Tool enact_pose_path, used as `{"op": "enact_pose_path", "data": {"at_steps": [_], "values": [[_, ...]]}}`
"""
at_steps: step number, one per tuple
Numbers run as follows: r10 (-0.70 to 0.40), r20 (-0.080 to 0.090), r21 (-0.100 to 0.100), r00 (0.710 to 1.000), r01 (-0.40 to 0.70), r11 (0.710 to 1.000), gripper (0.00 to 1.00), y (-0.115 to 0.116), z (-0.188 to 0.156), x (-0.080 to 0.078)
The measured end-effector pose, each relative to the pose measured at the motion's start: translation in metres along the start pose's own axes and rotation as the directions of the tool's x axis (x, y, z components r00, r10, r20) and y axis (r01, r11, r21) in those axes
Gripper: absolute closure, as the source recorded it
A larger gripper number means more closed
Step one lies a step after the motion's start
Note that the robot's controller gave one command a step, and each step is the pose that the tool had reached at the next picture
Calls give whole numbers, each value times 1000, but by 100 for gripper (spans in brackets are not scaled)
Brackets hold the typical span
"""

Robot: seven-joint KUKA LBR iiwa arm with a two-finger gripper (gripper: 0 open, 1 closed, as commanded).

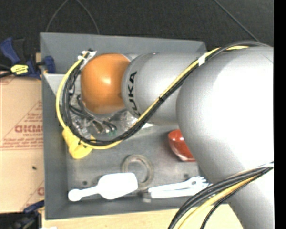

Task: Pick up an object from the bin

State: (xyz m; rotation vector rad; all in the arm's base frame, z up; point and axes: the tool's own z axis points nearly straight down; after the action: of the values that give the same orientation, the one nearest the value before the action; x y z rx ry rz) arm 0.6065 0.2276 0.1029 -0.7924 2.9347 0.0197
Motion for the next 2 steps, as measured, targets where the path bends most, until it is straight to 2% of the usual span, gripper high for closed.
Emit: {"op": "enact_pose_path", "data": {"at_steps": [1, 2], "values": [[53, -10, -4, 999, -53, 999, 100, -5, 3, -9], [53, 4, -4, 999, -53, 999, 100, 3, 1, 0]]}}
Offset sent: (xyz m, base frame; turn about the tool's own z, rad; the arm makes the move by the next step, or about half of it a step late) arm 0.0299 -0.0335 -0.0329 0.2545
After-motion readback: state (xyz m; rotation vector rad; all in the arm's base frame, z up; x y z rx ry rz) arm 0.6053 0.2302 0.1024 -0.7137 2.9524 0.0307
